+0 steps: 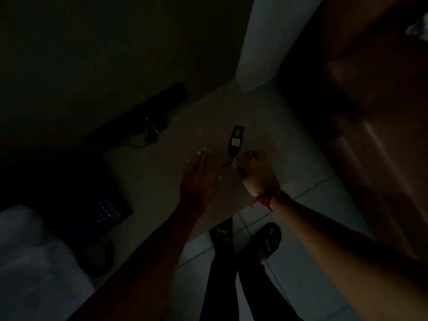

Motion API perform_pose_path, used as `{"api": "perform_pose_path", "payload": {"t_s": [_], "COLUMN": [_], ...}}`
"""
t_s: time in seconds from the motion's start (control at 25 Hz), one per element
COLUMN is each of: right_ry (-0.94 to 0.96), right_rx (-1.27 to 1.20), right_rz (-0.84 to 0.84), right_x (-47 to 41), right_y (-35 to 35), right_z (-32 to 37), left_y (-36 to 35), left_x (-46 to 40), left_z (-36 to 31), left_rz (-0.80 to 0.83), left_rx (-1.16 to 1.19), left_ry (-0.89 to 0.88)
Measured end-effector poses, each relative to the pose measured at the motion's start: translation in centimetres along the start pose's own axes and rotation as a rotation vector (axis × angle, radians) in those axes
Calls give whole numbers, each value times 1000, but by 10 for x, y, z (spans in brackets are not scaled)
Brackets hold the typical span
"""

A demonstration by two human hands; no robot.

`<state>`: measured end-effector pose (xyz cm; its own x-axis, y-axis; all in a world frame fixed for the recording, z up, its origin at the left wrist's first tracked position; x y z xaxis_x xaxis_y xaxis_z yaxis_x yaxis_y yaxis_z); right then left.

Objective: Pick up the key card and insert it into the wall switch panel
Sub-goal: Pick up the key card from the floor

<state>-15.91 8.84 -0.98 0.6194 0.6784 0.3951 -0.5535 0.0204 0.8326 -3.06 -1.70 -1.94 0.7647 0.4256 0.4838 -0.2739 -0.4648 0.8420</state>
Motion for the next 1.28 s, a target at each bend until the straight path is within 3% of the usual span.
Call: {"api": "perform_pose_path", "payload": {"t_s": [0.2, 0.24, 0.44, 0.6, 1.0, 1.28], "right_ry": [-188, -187, -139, -127, 3, -22], "right_rx": [-148, -147, 8, -163, -336, -364], "right_rz": [-11, 31, -65, -208, -225, -181], "right_x": [-16, -13, -23, -14, 4, 49], "right_y": [-36, -45, -39, -16, 92, 252], "right_z": [-8, -12, -8, -14, -15, -12], "left_y": [-36, -41, -47, -34, 61, 197], "left_x": [-15, -14, -16, -20, -17, 12], "left_z": [13, 14, 16, 5, -46, -129], "left_rz": [-60, -74, -58, -67, -178, -256], "left_rx": [22, 24, 43, 83, -13, 10], "left_ry": [21, 15, 41, 30, -60, -189]}}
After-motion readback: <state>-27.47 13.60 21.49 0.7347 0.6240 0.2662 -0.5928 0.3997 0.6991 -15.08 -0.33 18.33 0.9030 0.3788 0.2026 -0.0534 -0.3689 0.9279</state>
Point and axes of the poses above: each hand's wrist, its own x-axis away from the middle knuckle, its own y-axis out of the back of the hand, z = x × y, the point moved 4 cm from there along -x, towards the middle knuckle, and after that the axes turned 2 degrees about x, right-handed, at the moved point
